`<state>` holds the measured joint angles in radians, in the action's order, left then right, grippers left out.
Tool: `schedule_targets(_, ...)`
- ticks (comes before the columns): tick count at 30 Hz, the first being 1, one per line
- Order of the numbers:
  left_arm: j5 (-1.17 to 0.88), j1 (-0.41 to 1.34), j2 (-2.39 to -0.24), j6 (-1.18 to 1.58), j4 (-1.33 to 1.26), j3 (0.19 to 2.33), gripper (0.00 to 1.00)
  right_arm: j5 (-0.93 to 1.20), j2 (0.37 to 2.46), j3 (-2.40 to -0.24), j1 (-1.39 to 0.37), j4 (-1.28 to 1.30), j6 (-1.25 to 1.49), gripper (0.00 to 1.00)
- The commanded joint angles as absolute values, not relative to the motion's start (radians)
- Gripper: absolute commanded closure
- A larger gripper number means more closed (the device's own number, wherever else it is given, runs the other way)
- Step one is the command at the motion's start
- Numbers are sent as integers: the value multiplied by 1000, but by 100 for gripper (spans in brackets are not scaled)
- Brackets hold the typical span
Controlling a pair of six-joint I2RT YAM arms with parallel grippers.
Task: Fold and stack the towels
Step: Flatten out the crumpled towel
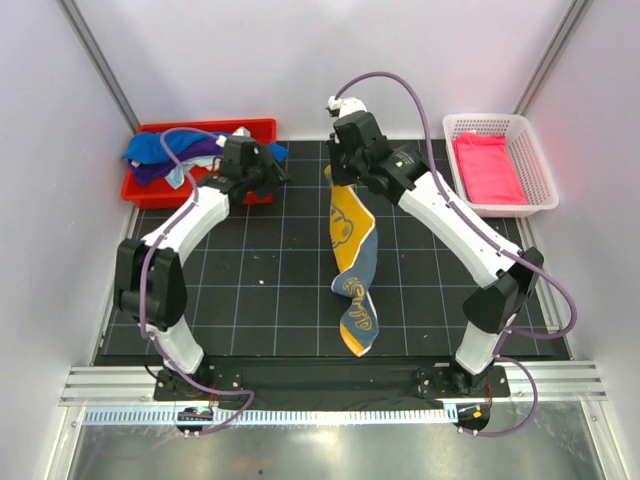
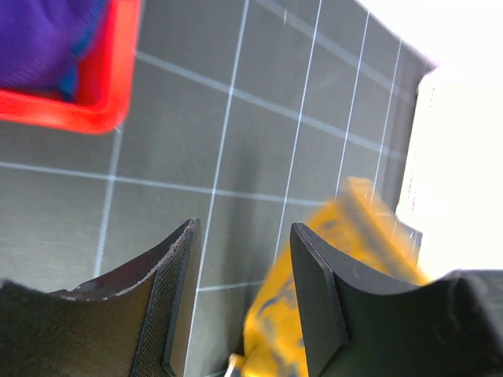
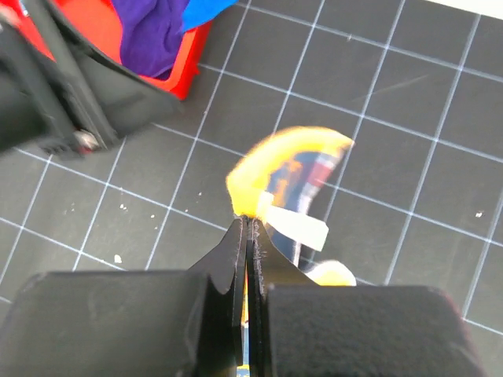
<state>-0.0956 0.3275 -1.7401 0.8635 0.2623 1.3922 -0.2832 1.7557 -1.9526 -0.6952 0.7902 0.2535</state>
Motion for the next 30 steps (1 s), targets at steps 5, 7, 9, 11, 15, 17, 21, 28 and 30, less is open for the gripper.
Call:
schedule_targets(5, -44, 314, -1652, 859, 275, 1402, 46, -199, 1738, -1809, -516, 714, 317, 99)
schedule_targets(7, -78, 313, -1690, 865, 273, 1417, 47, -212, 1750, -1732, -401, 686, 324, 99)
schedule_targets(9, -106, 314, -1729, 865, 270, 1448, 47, -210, 1802, -1692, -306, 670, 327, 99)
schedule_targets(11, -135, 318, -1801, 868, 265, 1472, 47, -207, 1862, -1669, -267, 660, 324, 99)
schedule_targets(15, -182, 333, -1940, 862, 261, 1561, 48, -253, 2041, -1669, -215, 638, 334, 99)
schedule_targets(17, -219, 342, -2003, 847, 261, 1630, 48, -287, 2092, -1701, -199, 667, 337, 99)
schedule_targets(21, -299, 364, -2175, 816, 279, 1781, 47, -376, 2143, -1695, -181, 676, 337, 99)
schedule_targets(28, -241, 437, -2388, 712, 460, 2091, 45, -348, 2117, -1588, -149, 606, 345, 99)
schedule_targets(30, -212, 465, -2417, 683, 513, 2158, 45, -328, 2095, -1562, -143, 583, 348, 99)
